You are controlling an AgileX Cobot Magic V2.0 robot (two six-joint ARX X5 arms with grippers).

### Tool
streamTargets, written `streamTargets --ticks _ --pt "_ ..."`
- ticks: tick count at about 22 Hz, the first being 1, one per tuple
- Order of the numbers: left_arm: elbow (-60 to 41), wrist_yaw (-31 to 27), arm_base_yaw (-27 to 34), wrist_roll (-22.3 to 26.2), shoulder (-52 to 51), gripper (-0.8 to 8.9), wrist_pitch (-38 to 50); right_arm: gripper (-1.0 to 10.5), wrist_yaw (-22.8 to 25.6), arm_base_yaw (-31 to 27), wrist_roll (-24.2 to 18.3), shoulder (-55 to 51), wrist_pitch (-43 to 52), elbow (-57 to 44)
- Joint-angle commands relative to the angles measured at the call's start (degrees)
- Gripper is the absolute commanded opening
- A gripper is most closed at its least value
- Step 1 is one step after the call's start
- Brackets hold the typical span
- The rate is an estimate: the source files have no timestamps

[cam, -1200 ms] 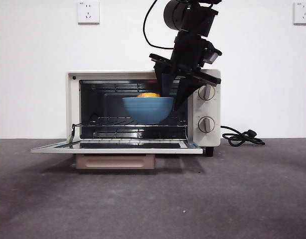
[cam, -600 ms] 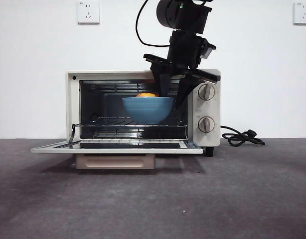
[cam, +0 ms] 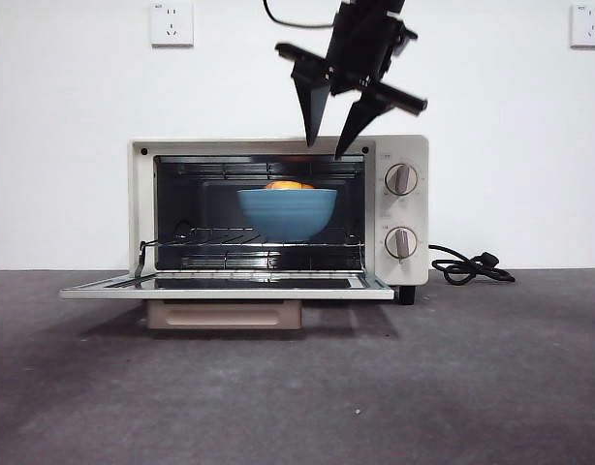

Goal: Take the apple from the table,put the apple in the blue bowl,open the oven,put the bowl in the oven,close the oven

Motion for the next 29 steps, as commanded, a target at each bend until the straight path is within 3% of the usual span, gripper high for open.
streamTargets --ticks 1,7,9,15,22,25,29 --pt "-0.2 -5.6 -0.2 -0.7 0.3 -0.05 0.7 1.9 0.3 0.2 -11.4 -2.6 -1.0 0.3" --pt "-0.2 -19.4 -0.2 -2.8 1.6 -0.05 4.1 1.8 2.8 0.7 -27.3 -9.0 -4.5 0.3" --pt "-0.2 -22.7 -0.2 -2.9 2.5 -0.05 5.2 1.2 2.8 1.5 -33.0 -11.4 -5.3 0.3" --pt "-0.2 -24.5 -0.2 -3.2 6.8 -0.05 6.9 0.6 2.8 4.3 -45.1 -19.1 -9.9 0.3" --pt "-1.1 -23.1 0.0 -3.1 12.0 -0.06 14.1 0.6 2.8 8.6 -50.4 -27.5 -16.7 0.3" --pt "-3.5 -18.1 1.4 -3.1 13.3 -0.07 18.5 -0.2 2.8 9.9 -51.1 -30.8 -18.4 0.3" --pt "-9.7 -10.4 5.4 -3.6 14.2 -0.07 24.7 -0.1 2.6 10.3 -52.1 -35.6 -21.1 0.3"
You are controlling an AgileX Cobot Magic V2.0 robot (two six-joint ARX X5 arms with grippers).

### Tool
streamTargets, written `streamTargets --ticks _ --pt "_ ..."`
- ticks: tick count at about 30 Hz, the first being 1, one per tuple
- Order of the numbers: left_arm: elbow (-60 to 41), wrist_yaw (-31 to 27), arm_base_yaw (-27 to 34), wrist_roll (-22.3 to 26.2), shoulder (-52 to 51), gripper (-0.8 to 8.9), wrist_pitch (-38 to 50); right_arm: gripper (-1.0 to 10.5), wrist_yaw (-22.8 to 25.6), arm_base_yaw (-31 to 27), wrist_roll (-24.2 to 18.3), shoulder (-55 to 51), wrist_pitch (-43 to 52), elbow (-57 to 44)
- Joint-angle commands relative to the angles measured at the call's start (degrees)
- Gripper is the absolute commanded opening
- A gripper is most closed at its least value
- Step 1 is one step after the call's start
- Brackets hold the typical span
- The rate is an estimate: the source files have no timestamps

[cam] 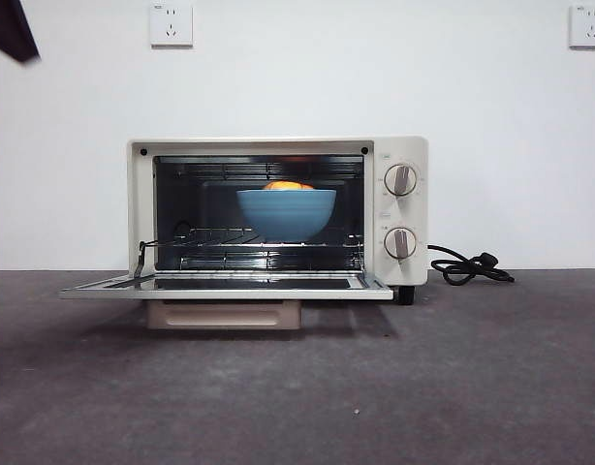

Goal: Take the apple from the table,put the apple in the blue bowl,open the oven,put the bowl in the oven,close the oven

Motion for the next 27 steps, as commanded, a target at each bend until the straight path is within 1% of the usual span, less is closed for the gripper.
streamTargets --ticks 1,3,5,9,11,17,23,27 --pt "-5.6 7.2 2.9 -1.3 0.7 -0.07 4.9 -0.1 -0.1 0.2 -1.6 -3.3 -1.7 0.2" --pt "-10.2 16.0 5.4 -3.6 1.2 -0.07 10.5 -0.1 0.0 0.2 -1.8 -5.8 -3.4 0.2" --pt "-14.5 21.9 8.0 -6.0 1.9 -0.07 16.2 -0.1 0.0 0.2 -1.8 -8.1 -5.0 0.2" --pt "-21.3 28.9 13.6 -9.6 4.8 -0.08 24.8 -0.1 0.4 0.2 -1.7 -12.7 -6.3 0.2" --pt "-23.0 31.8 15.8 -9.8 6.9 -0.08 26.5 -0.1 0.4 0.2 -1.6 -14.8 -6.3 0.2" --pt "-23.6 36.6 21.8 -10.1 15.3 -0.08 30.7 -0.1 0.1 0.2 -0.1 -20.0 -6.3 0.2" --pt "-23.6 37.0 26.5 -14.2 23.8 -0.08 35.3 -0.1 0.0 0.2 0.7 -23.5 -6.3 0.1" --pt "-23.6 37.0 28.5 -18.3 28.2 -0.08 39.3 -0.1 0.0 0.2 1.4 -25.7 -6.3 0.1"
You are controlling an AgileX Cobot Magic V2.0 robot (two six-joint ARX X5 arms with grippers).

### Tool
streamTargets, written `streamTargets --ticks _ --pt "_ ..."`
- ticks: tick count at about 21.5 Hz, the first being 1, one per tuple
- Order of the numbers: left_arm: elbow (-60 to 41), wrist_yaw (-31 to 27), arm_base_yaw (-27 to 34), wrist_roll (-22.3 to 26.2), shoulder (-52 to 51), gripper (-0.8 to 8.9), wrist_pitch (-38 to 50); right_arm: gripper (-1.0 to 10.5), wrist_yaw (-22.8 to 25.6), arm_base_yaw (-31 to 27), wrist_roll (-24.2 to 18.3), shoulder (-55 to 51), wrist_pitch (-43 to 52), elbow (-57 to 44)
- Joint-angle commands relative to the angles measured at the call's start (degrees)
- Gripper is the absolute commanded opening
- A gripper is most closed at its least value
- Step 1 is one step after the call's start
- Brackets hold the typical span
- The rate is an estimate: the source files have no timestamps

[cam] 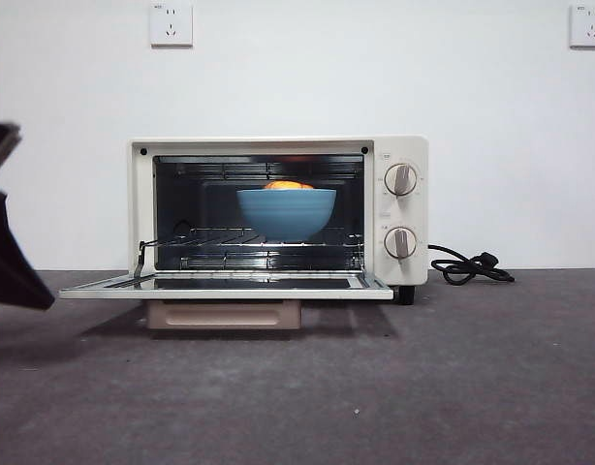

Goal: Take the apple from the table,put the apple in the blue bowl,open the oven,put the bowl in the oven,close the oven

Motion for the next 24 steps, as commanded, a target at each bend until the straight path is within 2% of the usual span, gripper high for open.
streamTargets --ticks 1,15,24 --pt "-0.3 0.4 1.1 -4.0 2.3 -0.08 2.6 -0.1 0.0 0.0 1.1 -1.3 -1.2 0.0" --pt "-0.3 -2.3 2.0 -16.5 7.6 -0.07 14.3 -0.1 0.0 0.0 3.1 -2.9 -1.2 0.0" --pt "0.2 -3.4 2.1 -19.8 11.3 -0.07 17.7 -0.1 -0.1 0.0 4.0 -2.9 -1.2 0.0"
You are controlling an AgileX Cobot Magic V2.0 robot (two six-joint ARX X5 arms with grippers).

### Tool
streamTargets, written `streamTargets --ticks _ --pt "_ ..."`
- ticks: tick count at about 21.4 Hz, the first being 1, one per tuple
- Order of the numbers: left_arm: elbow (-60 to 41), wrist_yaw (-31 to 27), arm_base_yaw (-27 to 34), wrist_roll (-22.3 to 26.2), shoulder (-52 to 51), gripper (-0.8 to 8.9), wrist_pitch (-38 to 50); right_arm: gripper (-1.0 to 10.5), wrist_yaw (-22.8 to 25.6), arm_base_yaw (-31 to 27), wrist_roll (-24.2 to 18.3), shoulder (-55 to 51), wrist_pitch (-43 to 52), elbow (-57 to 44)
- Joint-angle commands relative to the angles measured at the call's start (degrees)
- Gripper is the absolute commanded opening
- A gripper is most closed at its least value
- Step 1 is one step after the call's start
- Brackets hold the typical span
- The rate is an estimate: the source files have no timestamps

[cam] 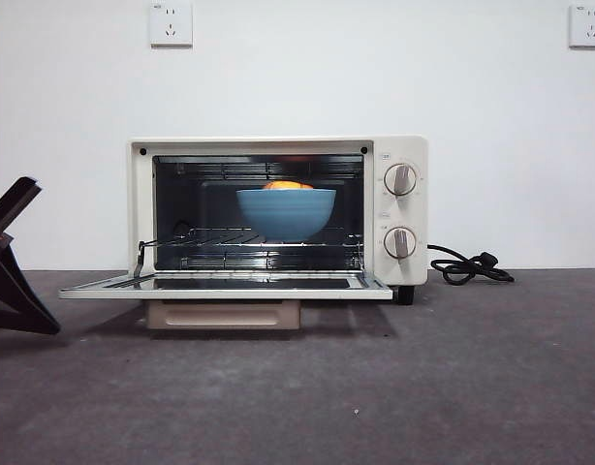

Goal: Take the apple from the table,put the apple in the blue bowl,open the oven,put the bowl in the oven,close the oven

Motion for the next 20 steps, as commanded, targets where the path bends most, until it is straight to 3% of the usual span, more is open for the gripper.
streamTargets --ticks 1,20 --pt "0.1 -0.1 0.2 -2.2 1.7 -0.07 2.4 -0.1 -0.1 0.0 0.7 -0.1 -1.2 0.0" --pt "3.8 0.3 0.2 -6.3 2.7 -0.07 2.6 -0.1 -0.7 0.0 1.2 -0.1 -1.3 -0.7"
